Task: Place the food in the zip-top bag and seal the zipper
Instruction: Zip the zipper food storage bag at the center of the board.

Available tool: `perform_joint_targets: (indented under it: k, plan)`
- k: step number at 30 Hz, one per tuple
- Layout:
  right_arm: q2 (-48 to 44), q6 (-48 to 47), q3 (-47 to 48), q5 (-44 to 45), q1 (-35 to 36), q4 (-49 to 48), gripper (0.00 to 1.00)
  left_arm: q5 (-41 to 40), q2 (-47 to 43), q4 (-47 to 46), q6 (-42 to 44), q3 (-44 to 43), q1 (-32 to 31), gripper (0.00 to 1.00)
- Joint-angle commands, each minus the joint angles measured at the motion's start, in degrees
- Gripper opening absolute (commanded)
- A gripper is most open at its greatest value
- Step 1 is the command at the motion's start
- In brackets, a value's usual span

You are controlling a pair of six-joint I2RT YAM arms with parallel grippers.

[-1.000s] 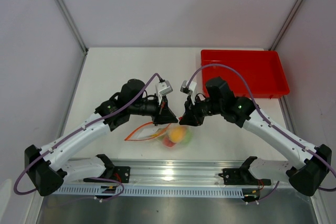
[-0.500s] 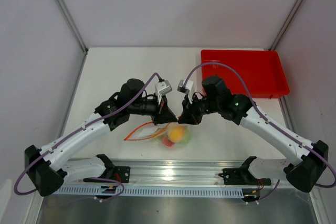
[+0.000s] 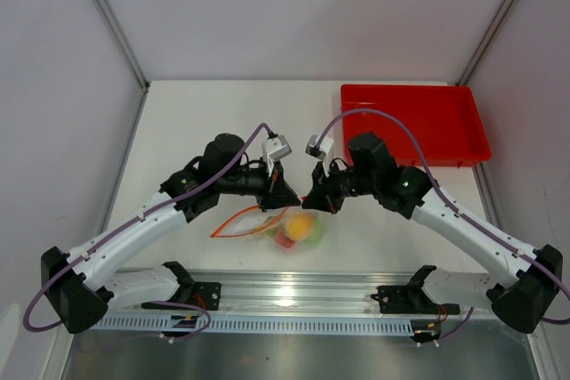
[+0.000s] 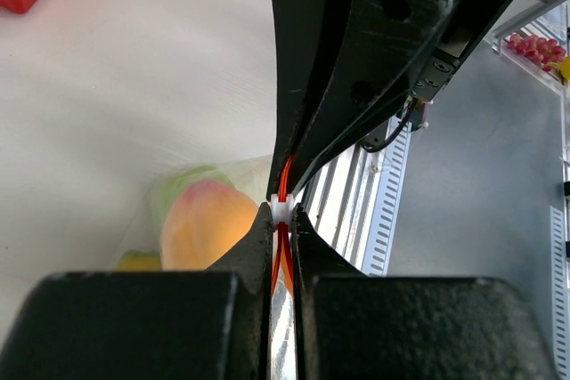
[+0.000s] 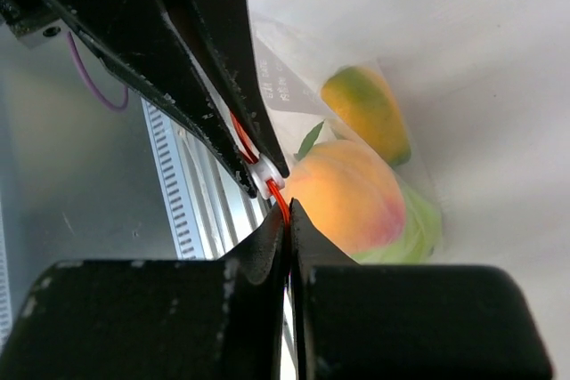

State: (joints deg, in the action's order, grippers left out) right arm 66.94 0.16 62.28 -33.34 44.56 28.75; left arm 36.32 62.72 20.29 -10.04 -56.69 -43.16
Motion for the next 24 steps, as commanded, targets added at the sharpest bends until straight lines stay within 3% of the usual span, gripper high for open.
perform_joint_targets:
  k: [1, 14, 24]
  plan:
    - [-2.7, 5.2, -1.5, 3.8, -1.1, -6.9, 0.00, -0.5, -1.5, 1.4, 0.4, -0.3, -0.1, 0.01]
    - [-6.6, 7.8, -4.7, 7.8, -3.2, -5.2, 0.00, -1.4, -2.9, 2.6, 0.0, 0.0, -0.1, 0.01]
    - [-7.8, 6.5, -4.1, 5.0, -3.7, -2.2, 0.00, -2.4, -6.3, 4.2, -0.3, 0.6, -0.1, 0.00]
